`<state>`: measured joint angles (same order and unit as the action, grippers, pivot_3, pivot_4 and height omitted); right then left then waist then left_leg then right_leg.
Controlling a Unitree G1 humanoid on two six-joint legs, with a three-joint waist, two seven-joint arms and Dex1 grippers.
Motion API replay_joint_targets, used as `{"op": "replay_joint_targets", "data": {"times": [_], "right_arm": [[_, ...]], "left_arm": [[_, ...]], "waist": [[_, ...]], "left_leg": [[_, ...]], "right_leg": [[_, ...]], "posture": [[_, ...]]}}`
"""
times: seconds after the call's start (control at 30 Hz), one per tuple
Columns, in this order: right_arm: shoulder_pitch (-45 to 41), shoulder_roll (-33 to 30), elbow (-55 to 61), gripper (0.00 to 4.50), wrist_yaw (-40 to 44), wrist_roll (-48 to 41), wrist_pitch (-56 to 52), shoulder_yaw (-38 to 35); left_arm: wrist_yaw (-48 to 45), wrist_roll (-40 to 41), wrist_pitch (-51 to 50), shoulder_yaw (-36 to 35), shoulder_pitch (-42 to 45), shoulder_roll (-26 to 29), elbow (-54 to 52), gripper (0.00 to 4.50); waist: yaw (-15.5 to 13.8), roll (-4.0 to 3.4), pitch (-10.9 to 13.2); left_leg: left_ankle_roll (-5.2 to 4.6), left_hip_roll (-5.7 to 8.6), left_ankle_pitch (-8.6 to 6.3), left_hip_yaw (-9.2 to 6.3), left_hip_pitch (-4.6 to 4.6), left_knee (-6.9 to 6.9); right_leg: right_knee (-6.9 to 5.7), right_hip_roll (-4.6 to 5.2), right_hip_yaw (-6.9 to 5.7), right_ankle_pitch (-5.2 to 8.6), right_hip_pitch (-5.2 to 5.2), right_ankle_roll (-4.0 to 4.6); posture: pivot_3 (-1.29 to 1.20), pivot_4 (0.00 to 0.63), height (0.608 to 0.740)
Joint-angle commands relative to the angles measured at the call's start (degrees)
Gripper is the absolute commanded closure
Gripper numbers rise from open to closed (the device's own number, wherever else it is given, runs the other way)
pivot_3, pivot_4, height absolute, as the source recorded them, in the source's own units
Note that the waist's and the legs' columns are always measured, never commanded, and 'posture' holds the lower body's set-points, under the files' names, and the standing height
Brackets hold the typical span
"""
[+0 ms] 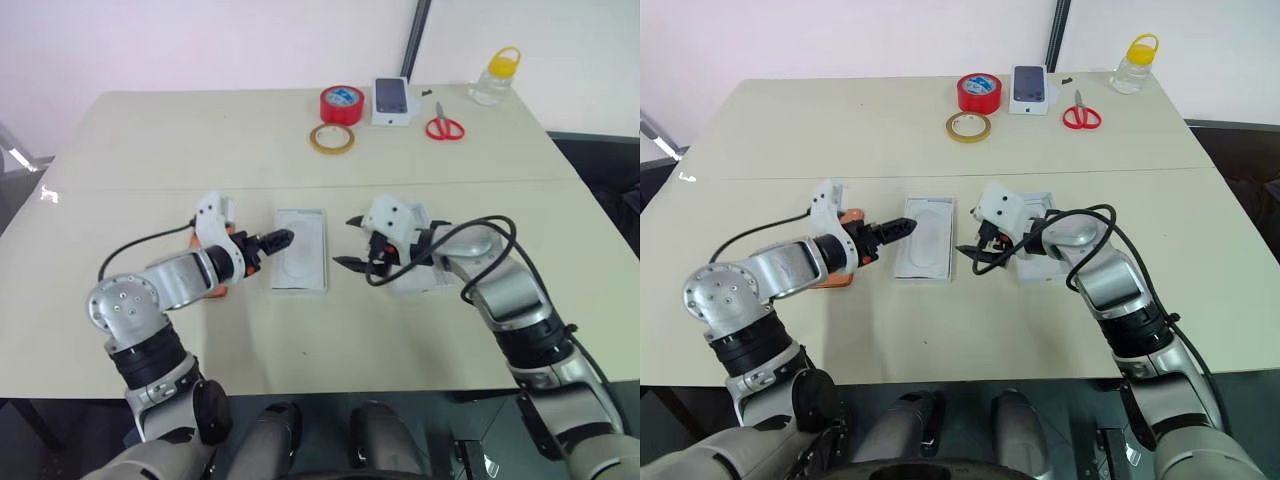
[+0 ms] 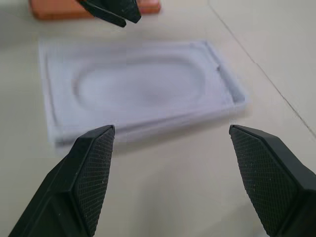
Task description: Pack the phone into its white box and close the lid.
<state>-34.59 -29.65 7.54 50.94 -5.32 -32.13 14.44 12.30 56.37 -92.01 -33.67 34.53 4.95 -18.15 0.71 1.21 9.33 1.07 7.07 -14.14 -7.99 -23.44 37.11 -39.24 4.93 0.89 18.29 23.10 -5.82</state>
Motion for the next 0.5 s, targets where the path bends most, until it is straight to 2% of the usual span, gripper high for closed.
{"op": "replay_joint_targets", "data": {"times": [0.03, 0.17, 0.2, 0.33, 0.5], "right_arm": [[-2.7, 1.2, -1.0, 1.77, -1.6, -0.4, -0.4, -1.2], [-5.6, 4.0, -4.1, 3.91, -4.0, 0.3, -1.8, -0.2], [-6.8, 5.5, -5.1, 4.38, -4.8, 0.6, -2.1, 0.7], [-10.9, 11.6, -11.2, 4.46, -8.8, 2.7, -2.9, 3.2], [-16.2, 17.8, -23.7, 4.46, -14.3, 9.1, -0.7, 8.3]], "left_arm": [[-1.0, 2.1, -0.5, -2.4, 2.2, 1.0, -1.5, 0.16], [-2.3, 2.6, -0.5, -3.8, 2.5, 2.5, -2.3, 0.16], [-3.5, 2.1, 0.1, -3.2, 1.8, 4.5, -2.6, 0.16], [-10.1, -1.2, 5.4, 1.2, -3.5, 14.3, -3.5, 0.16], [-28.0, -7.5, 21.1, 7.3, -18.3, 28.9, -5.8, 0.16]], "waist": [[0.0, 0.00, 0.0], [0.2, -0.01, 0.0], [0.4, -0.01, 0.0], [1.8, -0.03, 0.0], [2.1, -0.05, 0.0]], "left_leg": [[0.00, 0.00, 0.00, 0.00, 0.00, 0.00], [0.00, 0.00, 0.00, 0.00, 0.00, -0.01], [0.00, 0.00, 0.00, 0.00, 0.00, -0.01], [0.07, -0.09, 0.04, 0.06, 0.02, -0.08], [0.12, -0.13, 0.07, 0.10, 0.03, -0.13]], "right_leg": [[0.01, 0.00, 0.00, 0.00, 0.00, 0.00], [0.00, 0.00, 0.00, 0.00, 0.02, 0.00], [-0.01, 0.00, 0.01, 0.00, 0.02, 0.00], [-0.14, -0.13, 0.14, -0.01, 0.15, 0.03], [-0.14, -0.19, 0.21, -0.06, 0.21, 0.11]], "posture": [[0.00, 0.150, 0.740], [0.00, 0.150, 0.740], [0.00, 0.150, 0.740], [0.00, 0.150, 0.740], [0.00, 0.150, 0.740]]}}
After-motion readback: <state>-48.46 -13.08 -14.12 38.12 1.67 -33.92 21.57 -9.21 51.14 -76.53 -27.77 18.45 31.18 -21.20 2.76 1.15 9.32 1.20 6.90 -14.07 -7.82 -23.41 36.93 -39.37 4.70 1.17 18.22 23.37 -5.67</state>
